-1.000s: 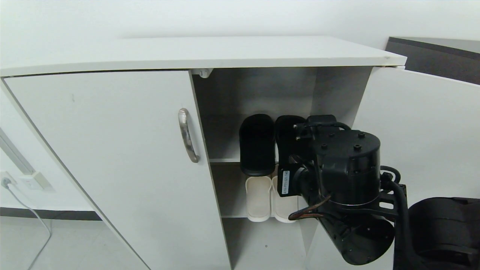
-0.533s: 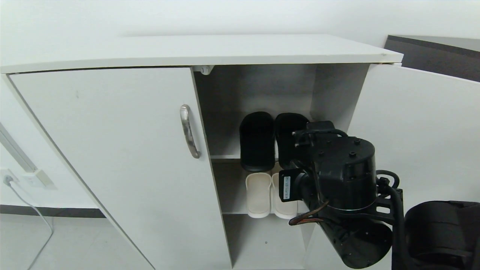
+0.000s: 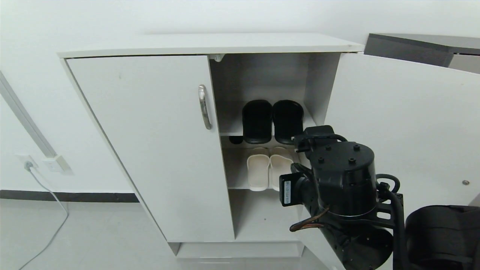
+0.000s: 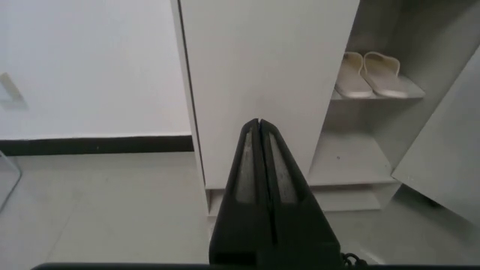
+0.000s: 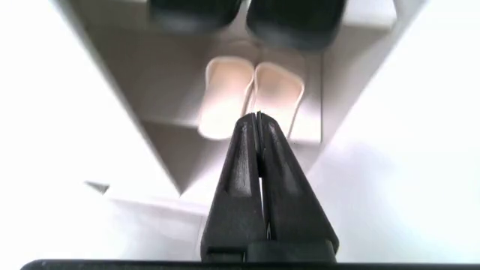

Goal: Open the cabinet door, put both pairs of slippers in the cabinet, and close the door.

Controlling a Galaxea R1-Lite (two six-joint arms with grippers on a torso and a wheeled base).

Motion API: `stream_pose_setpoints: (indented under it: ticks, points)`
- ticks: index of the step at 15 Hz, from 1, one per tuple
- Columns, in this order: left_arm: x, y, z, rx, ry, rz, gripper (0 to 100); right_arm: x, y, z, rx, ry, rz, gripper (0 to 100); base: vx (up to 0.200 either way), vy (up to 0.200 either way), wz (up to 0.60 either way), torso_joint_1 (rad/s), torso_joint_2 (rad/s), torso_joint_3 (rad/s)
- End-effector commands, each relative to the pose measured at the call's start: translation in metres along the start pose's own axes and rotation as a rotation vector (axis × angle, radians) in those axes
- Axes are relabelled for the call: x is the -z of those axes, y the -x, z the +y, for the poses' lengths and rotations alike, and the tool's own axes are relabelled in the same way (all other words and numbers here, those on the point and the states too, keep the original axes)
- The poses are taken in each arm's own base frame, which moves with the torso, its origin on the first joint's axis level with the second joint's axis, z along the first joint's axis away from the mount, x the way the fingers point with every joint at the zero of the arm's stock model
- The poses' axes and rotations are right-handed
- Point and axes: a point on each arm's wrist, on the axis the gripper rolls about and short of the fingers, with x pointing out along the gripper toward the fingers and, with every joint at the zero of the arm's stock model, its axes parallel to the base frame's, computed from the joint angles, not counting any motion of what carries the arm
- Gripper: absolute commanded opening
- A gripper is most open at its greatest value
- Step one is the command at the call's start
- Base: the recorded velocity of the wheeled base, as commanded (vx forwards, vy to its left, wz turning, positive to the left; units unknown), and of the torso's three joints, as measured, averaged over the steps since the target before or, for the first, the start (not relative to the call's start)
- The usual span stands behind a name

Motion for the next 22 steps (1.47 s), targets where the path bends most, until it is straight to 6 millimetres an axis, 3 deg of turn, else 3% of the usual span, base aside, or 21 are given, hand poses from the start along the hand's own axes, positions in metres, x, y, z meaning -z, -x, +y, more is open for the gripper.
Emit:
stream_pose_setpoints:
  ticks: [1, 6, 22]
  points:
    - [0.0000, 0.0000, 0.0000, 0.000, 0.000, 0.000, 0, 0.0020, -0.0008, -0.0005, 0.004, 0.004, 0.004, 0, -0.200, 0.000, 0.00, 0.002, 0.00, 0.007]
    - [0.0000, 0.0000, 0.0000, 0.000, 0.000, 0.000, 0, 0.0045, -0.0016, -0.0016, 0.007, 0.018, 0.012, 0, -0.200, 0.000, 0.00, 0.003, 0.01, 0.002]
    - [0.0000, 0.0000, 0.0000, 0.000, 0.002, 0.000, 0, 0.0112, -0.0038, -0.0007, 0.010, 0.039, 0.027, 0, 0.000, 0.000, 0.00, 0.000, 0.00, 0.000]
